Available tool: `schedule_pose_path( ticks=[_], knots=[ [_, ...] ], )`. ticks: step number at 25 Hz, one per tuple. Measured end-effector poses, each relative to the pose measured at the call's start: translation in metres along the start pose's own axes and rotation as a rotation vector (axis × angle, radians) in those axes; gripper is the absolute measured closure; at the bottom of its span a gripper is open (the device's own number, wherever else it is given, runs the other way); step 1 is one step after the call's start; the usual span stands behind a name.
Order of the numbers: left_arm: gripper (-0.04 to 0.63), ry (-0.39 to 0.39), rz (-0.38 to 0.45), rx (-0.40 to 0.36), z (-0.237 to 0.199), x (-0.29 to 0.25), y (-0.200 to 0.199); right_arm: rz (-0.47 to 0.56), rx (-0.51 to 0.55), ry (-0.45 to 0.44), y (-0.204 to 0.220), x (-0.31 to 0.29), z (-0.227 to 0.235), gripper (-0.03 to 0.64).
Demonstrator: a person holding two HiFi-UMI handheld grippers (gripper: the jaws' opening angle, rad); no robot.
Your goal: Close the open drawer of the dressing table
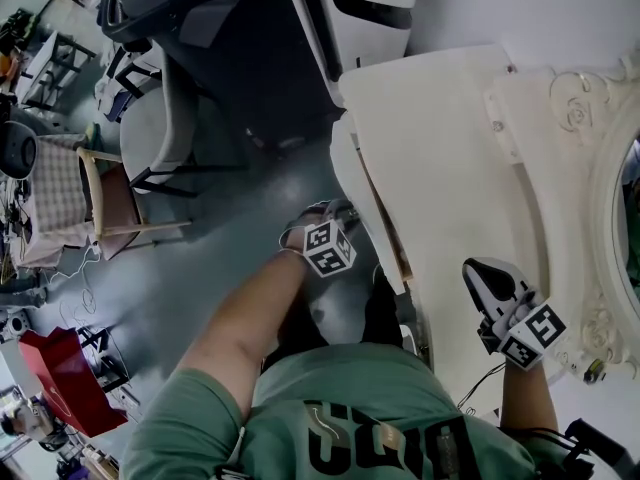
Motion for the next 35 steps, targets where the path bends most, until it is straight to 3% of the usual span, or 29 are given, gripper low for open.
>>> schedule_pose_path(
  ticks=[35],
  knots=[
    [0.457, 0.024, 0.045, -0.001, -0.001, -0.026, -0.038, 0.0, -0.022, 0.044, 0.01, 0.018, 0.024, 0.606]
  ],
)
Point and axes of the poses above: the fingertips, and each gripper's own axes: x backward along the fingers, z to its right, y out of its underside, the point moved 6 cm from there along x, backward along the fingers, and after that the axes turned 3 degrees about -y, right-handed, at the moved point
